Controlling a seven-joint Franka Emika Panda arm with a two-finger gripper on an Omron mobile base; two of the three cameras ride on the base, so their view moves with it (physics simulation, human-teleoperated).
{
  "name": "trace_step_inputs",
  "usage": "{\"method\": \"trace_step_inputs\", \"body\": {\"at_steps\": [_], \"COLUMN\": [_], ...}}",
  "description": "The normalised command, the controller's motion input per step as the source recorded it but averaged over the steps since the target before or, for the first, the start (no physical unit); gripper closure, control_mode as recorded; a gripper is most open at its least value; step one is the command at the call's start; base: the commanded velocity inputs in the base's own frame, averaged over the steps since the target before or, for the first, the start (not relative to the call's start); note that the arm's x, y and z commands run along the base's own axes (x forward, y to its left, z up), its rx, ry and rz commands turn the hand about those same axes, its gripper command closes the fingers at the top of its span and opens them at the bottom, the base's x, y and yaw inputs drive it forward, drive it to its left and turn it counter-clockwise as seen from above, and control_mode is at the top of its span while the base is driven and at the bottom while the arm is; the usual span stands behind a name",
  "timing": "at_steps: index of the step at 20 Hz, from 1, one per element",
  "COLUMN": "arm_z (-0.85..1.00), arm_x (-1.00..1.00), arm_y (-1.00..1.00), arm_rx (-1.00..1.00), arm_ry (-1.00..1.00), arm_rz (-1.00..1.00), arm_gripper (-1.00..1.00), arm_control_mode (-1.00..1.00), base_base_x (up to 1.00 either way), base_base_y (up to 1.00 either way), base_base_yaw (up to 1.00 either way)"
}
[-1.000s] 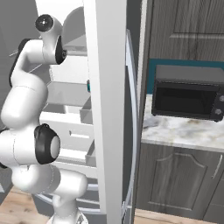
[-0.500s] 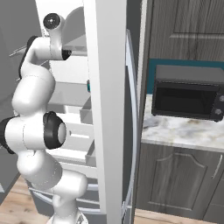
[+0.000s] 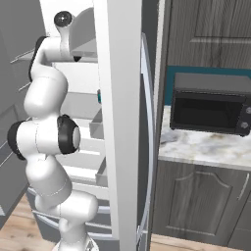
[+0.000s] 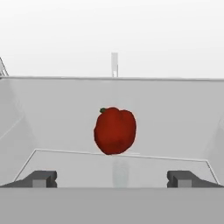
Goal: Pick bell pepper from the fridge and place it on the plate on the counter.
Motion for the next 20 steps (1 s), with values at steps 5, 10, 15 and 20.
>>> {"method": "trace_step_inputs", "body": {"at_steps": [5, 10, 15, 20], "arm_z": [0.0, -0.04, -0.11, -0.19], "arm_x": [0.33, 0.35, 0.28, 0.17], "arm_y": [0.07, 0.02, 0.01, 0.02], "arm_rx": [0.0, 0.0, 0.0, -0.01], "arm_ry": [0.08, 0.03, 0.0, 0.01], "arm_rz": [0.0, 0.0, 0.0, 0.0], "arm_gripper": [-1.0, -1.0, -1.0, -1.0], "arm_control_mode": [-1.0, -1.0, -1.0, -1.0], "base_base_x": [0.0, 0.0, 0.0, 0.0], "base_base_y": [0.0, 0.0, 0.0, 0.0], "base_base_yaw": [0.0, 0.0, 0.0, 0.0]}}
